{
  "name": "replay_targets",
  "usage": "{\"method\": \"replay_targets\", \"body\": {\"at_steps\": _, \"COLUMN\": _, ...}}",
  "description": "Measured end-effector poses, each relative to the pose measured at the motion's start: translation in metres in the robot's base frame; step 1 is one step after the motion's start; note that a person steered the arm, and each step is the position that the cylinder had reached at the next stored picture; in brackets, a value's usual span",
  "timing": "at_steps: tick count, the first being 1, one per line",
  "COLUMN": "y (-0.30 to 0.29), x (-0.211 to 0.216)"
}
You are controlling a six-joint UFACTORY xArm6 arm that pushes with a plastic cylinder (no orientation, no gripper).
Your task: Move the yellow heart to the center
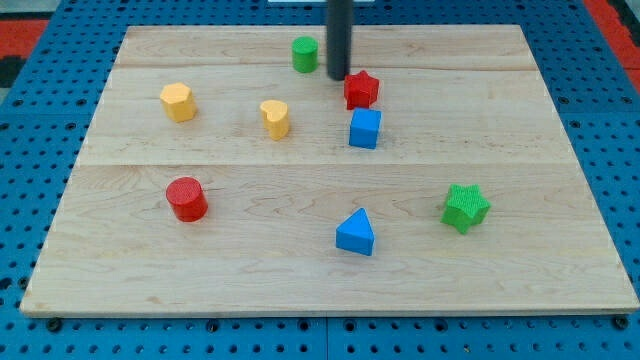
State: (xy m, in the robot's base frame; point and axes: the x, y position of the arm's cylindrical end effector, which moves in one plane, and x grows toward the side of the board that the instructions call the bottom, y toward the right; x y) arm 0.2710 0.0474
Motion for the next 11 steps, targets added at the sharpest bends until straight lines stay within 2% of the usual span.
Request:
{"method": "replay_targets", "body": {"at_steps": 1, "y": 0.000, "x": -0.049}}
{"method": "replay_targets", "body": {"at_steps": 2, "y": -0.063, "x": -0.050}}
{"method": "replay_targets", "body": {"at_steps": 3, "y": -0.094, "x": -0.010}}
{"method": "replay_targets", "body": {"at_steps": 4, "y": -0.097, "x": 0.027}}
{"method": "replay_targets", "body": {"at_steps": 5, "y": -0.083, "x": -0.011}}
{"method": "replay_targets", "body": {"at_steps": 6, "y": -0.134, "x": 0.043}}
{"method": "replay_targets", "body": {"at_steps": 7, "y": -0.138, "x": 0.092}}
{"method": "replay_targets", "body": {"at_steps": 8, "y": -0.100, "x": 0.101}}
{"method": "replay_targets", "body": {"at_steps": 10, "y": -0.088, "x": 0.071}}
{"method": "replay_targets", "body": {"at_steps": 11, "y": -0.094, "x": 0.114}}
